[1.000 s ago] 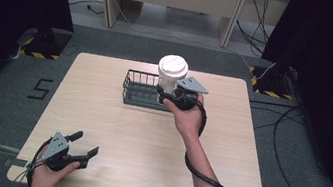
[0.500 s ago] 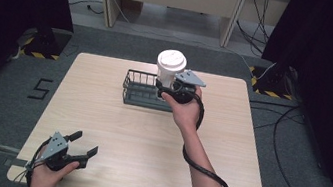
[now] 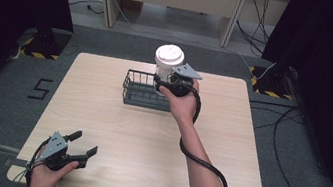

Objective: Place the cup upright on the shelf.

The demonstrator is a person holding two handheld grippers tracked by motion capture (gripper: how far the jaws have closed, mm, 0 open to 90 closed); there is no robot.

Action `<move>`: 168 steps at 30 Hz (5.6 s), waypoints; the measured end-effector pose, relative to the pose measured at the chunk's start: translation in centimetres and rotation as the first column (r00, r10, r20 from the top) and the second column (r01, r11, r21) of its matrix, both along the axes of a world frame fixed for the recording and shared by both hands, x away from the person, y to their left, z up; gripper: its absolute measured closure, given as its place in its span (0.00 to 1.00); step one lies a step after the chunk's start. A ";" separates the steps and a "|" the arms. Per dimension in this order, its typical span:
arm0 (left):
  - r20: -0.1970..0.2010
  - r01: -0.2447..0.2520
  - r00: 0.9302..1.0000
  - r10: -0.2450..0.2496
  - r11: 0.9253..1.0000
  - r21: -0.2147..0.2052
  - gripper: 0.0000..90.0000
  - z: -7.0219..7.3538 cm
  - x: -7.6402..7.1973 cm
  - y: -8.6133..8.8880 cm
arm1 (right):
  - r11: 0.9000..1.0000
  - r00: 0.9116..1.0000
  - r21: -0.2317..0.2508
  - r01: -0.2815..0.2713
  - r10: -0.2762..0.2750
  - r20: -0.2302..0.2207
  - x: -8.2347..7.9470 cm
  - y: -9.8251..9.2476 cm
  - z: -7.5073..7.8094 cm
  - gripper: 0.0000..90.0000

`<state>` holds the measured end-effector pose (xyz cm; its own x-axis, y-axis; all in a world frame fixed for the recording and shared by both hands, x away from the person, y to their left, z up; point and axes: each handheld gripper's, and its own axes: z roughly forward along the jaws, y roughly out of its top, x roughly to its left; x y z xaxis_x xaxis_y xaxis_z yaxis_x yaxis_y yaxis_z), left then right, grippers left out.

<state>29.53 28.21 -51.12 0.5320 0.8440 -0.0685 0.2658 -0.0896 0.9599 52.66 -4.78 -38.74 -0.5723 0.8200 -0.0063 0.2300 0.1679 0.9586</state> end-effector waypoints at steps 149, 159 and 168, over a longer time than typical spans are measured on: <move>0.002 -0.002 1.000 0.002 1.000 0.001 0.17 0.0 0.0 -0.1 | 0.996 0.988 -0.091 -0.006 -0.009 -0.157 -5.9 -4.3 -3.9 0.18; 0.000 0.002 1.000 -0.002 1.000 0.004 0.17 0.0 0.0 -0.1 | 0.994 0.986 -0.105 -0.016 -0.001 -0.164 -7.7 -5.6 -4.3 0.18; 0.001 0.002 1.000 -0.002 1.000 0.012 0.17 0.0 -0.1 -0.1 | 0.993 0.985 -0.119 -0.015 -0.005 -0.173 -9.2 -7.1 -5.1 0.18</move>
<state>29.48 28.11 -51.10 0.5335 0.8438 -0.0583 0.2649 -0.1012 0.9590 43.47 -11.85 -43.82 -0.5775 0.8164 -0.0048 0.3888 0.2802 0.8777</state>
